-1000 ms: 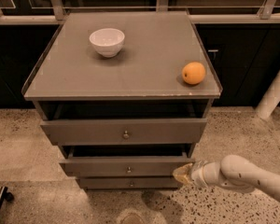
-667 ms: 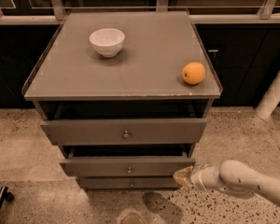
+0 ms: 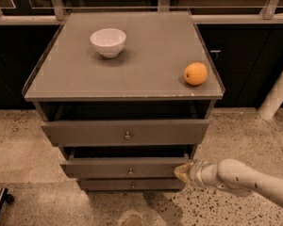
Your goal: Close middle drawer
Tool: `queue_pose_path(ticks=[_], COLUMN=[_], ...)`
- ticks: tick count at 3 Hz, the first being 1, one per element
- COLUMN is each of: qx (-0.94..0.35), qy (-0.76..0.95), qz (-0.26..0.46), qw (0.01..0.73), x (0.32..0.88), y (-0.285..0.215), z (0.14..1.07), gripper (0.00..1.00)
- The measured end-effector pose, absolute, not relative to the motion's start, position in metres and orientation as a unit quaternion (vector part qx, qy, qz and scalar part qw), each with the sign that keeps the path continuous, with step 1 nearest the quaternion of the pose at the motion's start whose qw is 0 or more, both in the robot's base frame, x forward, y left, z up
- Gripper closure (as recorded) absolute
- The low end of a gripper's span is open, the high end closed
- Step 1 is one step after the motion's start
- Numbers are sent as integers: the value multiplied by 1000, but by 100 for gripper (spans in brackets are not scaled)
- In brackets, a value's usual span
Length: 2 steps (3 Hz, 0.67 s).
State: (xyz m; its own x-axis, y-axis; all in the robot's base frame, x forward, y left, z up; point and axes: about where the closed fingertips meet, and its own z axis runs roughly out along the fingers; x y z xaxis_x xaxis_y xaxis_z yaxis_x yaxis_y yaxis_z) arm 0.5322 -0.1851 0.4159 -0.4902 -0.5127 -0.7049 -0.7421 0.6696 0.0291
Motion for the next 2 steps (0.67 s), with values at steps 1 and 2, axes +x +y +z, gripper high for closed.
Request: queue_pose_path(ticks=[1, 2], qx=[-378, -389], qy=[840, 834], qz=[163, 160], qw=[354, 358], x=[550, 562], y=[-178, -172], z=[419, 422], gripper=[100, 100])
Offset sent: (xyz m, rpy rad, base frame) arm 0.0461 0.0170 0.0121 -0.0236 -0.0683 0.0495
